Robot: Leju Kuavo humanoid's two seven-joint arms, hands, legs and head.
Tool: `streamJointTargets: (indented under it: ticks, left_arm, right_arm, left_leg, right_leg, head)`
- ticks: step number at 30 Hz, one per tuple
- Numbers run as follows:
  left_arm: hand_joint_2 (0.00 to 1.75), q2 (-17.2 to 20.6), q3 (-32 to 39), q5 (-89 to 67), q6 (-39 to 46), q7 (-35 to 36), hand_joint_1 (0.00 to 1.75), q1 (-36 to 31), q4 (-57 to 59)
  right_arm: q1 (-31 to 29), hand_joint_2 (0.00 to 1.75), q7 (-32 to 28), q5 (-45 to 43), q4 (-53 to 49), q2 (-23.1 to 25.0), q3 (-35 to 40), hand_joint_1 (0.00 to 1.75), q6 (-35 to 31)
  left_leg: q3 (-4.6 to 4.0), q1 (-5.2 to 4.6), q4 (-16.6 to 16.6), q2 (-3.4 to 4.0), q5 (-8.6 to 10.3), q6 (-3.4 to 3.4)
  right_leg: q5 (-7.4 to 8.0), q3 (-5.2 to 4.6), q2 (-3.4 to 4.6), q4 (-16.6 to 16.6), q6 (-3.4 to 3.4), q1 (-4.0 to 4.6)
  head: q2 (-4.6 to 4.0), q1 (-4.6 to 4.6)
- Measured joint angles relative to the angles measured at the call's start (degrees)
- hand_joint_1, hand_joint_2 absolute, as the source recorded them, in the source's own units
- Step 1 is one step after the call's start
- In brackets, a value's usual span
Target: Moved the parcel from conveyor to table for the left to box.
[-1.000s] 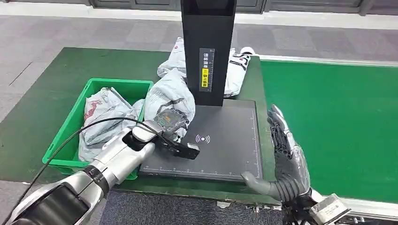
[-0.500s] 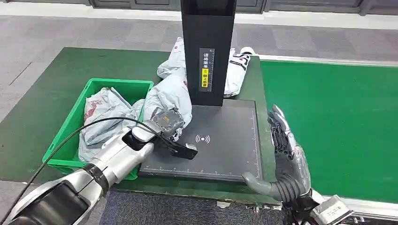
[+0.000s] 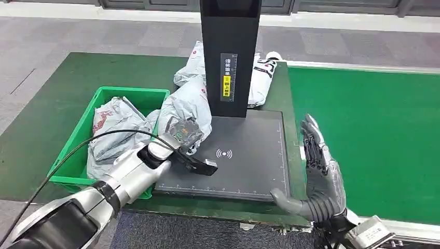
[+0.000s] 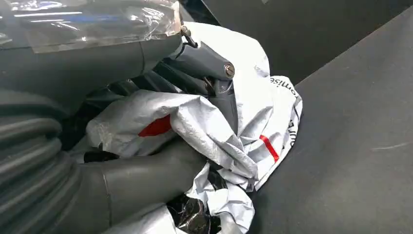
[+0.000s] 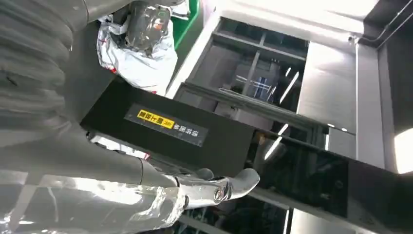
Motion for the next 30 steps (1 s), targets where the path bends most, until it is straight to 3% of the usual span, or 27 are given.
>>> streamJointTargets:
  ticks: [13,18,30]
  left_arm:
    - [1.75,-0.02,-0.37,-0.17,0.0,0.09,1.75,-0.15,0.31]
    - [1.75,1.03,-0.24,-4.11,8.09,8.27,1.75,-0.39,-2.8]
    - [1.75,9.88,17.21,-14.38,13.84,13.05,1.75,-2.05,-24.46]
  right_arm:
    - [0.03,1.75,0.0,0.0,0.0,0.13,-0.04,0.0,0.0]
    - [1.24,1.75,-0.5,0.02,-0.96,0.37,-0.37,0.0,-1.14]
    - [2.4,1.75,0.04,0.13,-1.92,1.22,-2.03,0.0,-2.03]
  left_leg:
    - [0.0,0.0,0.0,0.0,0.0,0.0]
    - [-0.04,0.0,0.0,-0.01,0.03,0.0]
    - [-0.12,0.01,-0.01,0.11,0.06,-0.04]
  right_leg:
    - [0.0,0.0,0.0,0.0,0.0,0.0]
    - [0.0,-0.02,-0.02,0.01,0.0,0.0]
    - [0.02,-0.18,0.11,0.13,-0.03,0.02]
  head:
    - [0.0,0.0]
    - [-0.02,0.0]
    - [-0.02,0.02]
